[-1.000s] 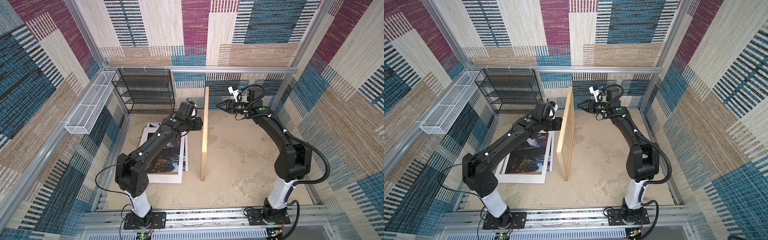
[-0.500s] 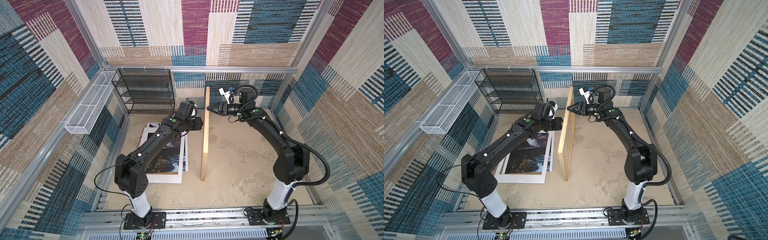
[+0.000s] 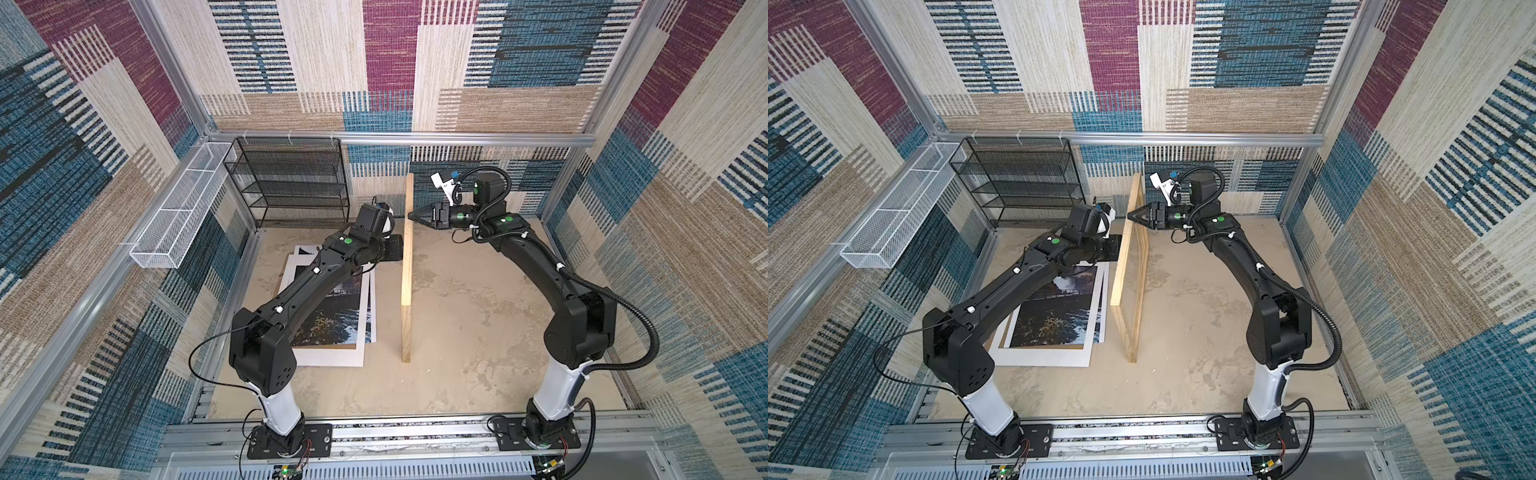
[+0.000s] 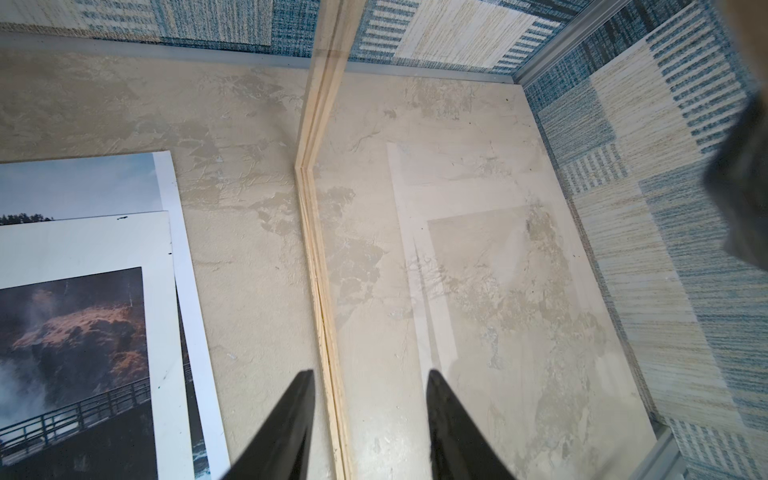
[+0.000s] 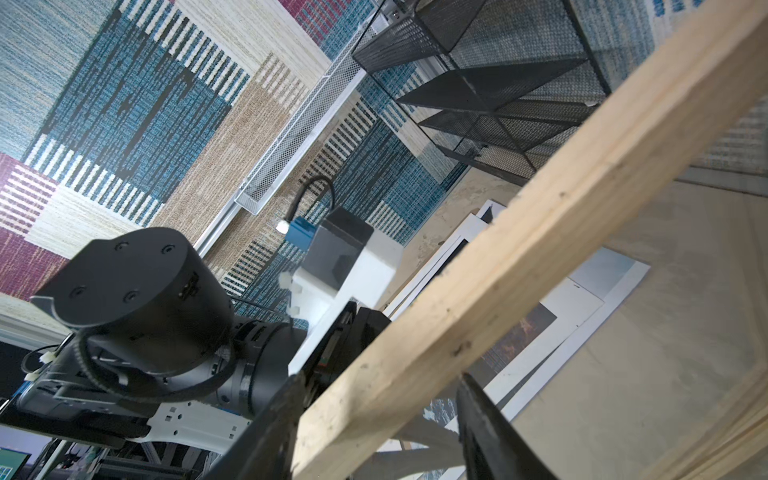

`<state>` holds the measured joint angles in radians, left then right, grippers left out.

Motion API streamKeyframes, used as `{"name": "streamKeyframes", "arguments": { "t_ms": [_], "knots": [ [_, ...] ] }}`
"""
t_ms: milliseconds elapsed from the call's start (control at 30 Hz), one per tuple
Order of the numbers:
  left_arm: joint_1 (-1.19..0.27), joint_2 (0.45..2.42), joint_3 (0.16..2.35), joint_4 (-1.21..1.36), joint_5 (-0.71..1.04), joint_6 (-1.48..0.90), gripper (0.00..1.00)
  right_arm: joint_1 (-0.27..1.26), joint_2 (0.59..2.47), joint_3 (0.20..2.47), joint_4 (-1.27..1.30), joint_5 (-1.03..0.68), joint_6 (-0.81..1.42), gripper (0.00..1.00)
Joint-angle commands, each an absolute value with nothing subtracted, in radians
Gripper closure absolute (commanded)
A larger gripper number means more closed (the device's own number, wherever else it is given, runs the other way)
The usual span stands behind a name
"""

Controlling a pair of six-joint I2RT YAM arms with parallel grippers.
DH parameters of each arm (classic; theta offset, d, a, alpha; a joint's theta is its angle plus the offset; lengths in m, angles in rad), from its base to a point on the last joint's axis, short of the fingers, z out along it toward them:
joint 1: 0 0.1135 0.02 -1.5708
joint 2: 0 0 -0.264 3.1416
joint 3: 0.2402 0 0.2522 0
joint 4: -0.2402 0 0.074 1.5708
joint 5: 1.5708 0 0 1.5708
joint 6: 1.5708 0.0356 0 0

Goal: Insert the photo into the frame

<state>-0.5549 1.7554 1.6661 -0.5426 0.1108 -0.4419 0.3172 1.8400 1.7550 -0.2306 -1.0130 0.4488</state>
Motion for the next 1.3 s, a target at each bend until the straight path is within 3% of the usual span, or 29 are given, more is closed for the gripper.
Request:
{"name": "streamKeyframes", "arguments": {
  "t_ms": [0, 467, 833, 967, 1133, 1267],
  "knots": [
    [-0.555, 1.755, 1.670, -0.539, 0.117, -0.419, 0.53, 0.329, 1.843, 1.769, -0.220, -1.043, 0.454, 0.39],
    [-0.555, 1.753, 1.663, -0.542, 0.107, -0.417, 0.53, 0.357, 1.829, 1.715, -0.260, -1.006, 0.430, 0.39],
    [-0.555, 1.736, 1.649, -0.565, 0.057, -0.413, 0.53, 0.358, 1.821, 1.724, -0.259, -0.993, 0.436, 0.65],
    [-0.556, 1.708, 1.621, -0.569, 0.029, -0.400, 0.53, 0.359, 1.828, 1.724, -0.251, -0.995, 0.449, 0.68],
    [-0.552, 1.709, 1.616, -0.561, 0.034, -0.400, 0.53, 0.359, 1.818, 1.710, -0.233, -1.008, 0.469, 0.68],
    [-0.553, 1.723, 1.620, -0.554, 0.054, -0.403, 0.53, 0.360, 1.805, 1.691, -0.217, -1.028, 0.481, 0.57]
  ]
}}
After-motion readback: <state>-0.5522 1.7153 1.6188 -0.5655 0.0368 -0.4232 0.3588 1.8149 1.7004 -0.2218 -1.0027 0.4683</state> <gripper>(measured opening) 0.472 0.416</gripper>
